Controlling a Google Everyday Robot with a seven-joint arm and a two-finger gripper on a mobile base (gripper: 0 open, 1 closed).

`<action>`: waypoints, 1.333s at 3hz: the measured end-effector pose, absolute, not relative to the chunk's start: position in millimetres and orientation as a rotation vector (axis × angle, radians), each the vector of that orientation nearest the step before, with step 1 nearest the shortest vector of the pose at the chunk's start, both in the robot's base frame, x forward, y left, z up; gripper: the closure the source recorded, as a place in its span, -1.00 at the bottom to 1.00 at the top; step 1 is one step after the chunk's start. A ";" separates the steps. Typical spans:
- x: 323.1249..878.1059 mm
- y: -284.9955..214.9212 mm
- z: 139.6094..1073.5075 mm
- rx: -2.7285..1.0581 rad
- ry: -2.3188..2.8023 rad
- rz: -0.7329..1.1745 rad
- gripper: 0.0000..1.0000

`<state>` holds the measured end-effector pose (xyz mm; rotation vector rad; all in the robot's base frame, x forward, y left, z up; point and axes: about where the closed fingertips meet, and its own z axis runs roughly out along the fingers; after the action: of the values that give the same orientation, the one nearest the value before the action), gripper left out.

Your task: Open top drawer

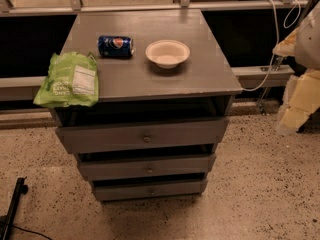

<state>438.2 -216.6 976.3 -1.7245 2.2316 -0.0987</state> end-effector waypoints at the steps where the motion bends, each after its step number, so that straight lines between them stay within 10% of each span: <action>1: 438.2 -216.6 976.2 -1.725 2.231 -0.098 -1.00; 4: 435.4 -165.4 903.9 -1.843 1.817 0.071 -1.00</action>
Offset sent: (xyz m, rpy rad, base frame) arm 0.0032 0.0053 -0.0097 0.0302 0.0011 0.0352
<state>435.4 -165.4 903.9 -1.8431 1.8165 0.0706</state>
